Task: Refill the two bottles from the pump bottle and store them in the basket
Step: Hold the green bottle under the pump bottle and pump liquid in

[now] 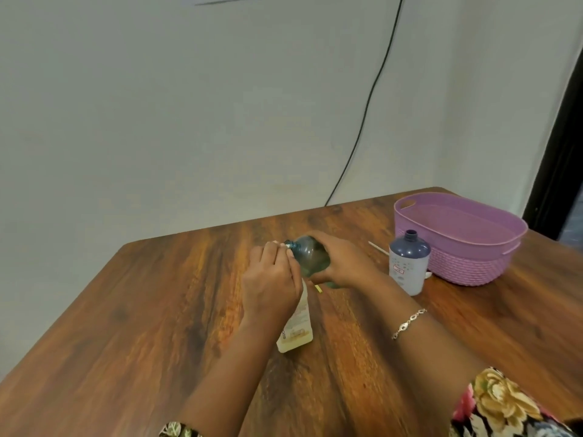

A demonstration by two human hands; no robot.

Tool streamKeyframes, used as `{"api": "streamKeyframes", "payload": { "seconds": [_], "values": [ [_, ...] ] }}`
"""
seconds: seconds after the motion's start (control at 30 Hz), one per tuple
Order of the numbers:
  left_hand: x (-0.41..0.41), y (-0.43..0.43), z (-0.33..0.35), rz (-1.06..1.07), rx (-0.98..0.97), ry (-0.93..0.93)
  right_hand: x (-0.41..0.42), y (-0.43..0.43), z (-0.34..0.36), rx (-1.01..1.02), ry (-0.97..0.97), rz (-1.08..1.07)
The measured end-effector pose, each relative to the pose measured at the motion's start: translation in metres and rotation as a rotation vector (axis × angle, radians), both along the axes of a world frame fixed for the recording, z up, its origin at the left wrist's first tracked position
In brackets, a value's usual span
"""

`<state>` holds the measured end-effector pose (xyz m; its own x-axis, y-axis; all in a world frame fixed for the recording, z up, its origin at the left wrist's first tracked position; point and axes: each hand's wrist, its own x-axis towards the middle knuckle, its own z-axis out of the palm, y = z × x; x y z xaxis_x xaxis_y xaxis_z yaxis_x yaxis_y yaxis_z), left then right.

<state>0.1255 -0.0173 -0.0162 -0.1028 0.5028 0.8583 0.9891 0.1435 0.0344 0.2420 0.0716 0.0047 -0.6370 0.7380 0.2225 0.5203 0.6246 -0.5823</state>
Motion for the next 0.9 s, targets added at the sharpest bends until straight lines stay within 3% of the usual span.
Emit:
{"api": "streamKeyframes", "payload": {
  "seconds": [0.3,0.9],
  "values": [
    [0.004,-0.003,0.012,-0.049,0.047,-0.149,0.0,-0.004,0.018,0.054,-0.007,0.01],
    [0.012,-0.007,0.011,0.05,-0.056,0.002,0.004,0.002,0.008,0.032,-0.031,0.041]
  ]
}}
